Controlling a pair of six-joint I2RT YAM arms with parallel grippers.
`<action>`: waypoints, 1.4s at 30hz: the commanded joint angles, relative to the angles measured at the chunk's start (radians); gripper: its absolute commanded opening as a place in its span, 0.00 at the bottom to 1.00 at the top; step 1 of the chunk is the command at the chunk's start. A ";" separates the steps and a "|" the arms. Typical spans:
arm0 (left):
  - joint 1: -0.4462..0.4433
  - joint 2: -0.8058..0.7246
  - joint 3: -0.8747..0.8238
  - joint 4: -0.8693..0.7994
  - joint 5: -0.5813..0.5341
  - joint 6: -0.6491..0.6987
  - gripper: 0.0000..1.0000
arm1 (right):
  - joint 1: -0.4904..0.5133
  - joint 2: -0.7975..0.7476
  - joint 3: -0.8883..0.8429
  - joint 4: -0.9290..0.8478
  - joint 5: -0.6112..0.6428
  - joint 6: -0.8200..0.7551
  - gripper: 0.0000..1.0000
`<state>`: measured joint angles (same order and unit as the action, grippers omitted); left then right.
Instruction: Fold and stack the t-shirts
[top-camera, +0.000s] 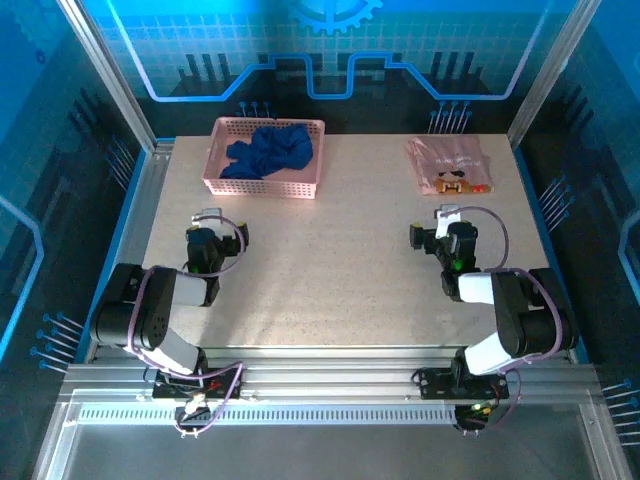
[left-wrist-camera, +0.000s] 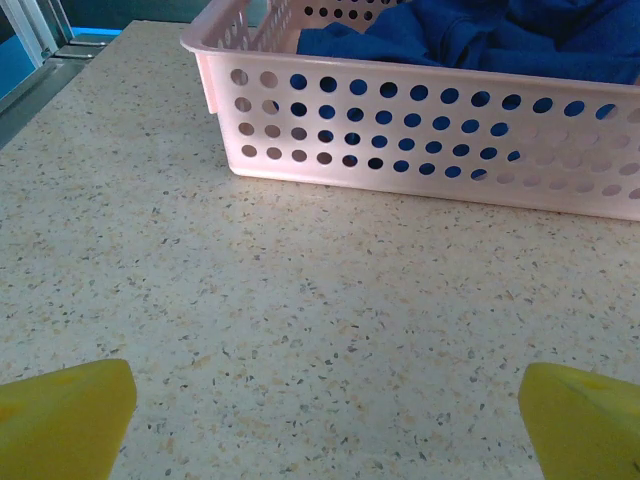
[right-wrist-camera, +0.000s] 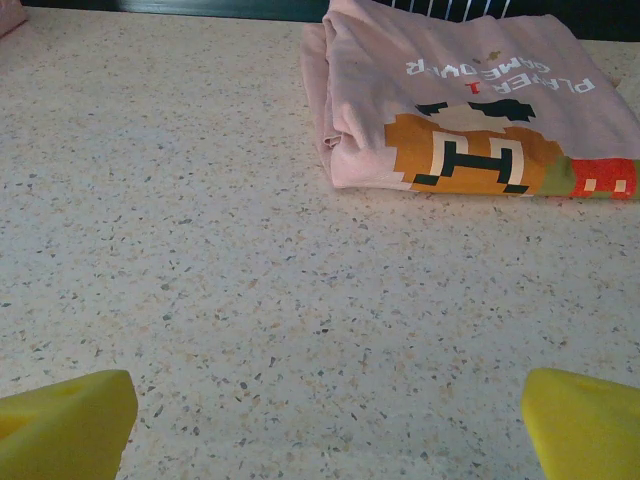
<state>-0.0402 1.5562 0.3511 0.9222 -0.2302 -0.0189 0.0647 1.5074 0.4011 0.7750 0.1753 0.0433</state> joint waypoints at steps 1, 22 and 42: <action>0.005 -0.005 0.020 0.025 -0.001 0.005 0.99 | 0.006 -0.009 0.016 0.004 0.004 -0.012 1.00; 0.010 -0.020 0.028 0.001 0.072 0.028 0.99 | 0.014 -0.043 0.056 -0.079 -0.002 -0.033 1.00; 0.001 0.160 1.326 -1.658 0.126 -0.345 0.99 | 0.386 0.019 1.006 -1.329 -0.211 0.236 1.00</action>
<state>-0.0948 1.5566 1.5276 -0.3458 -0.1616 -0.2844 0.4145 1.4639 1.3285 -0.4885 0.0372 0.2409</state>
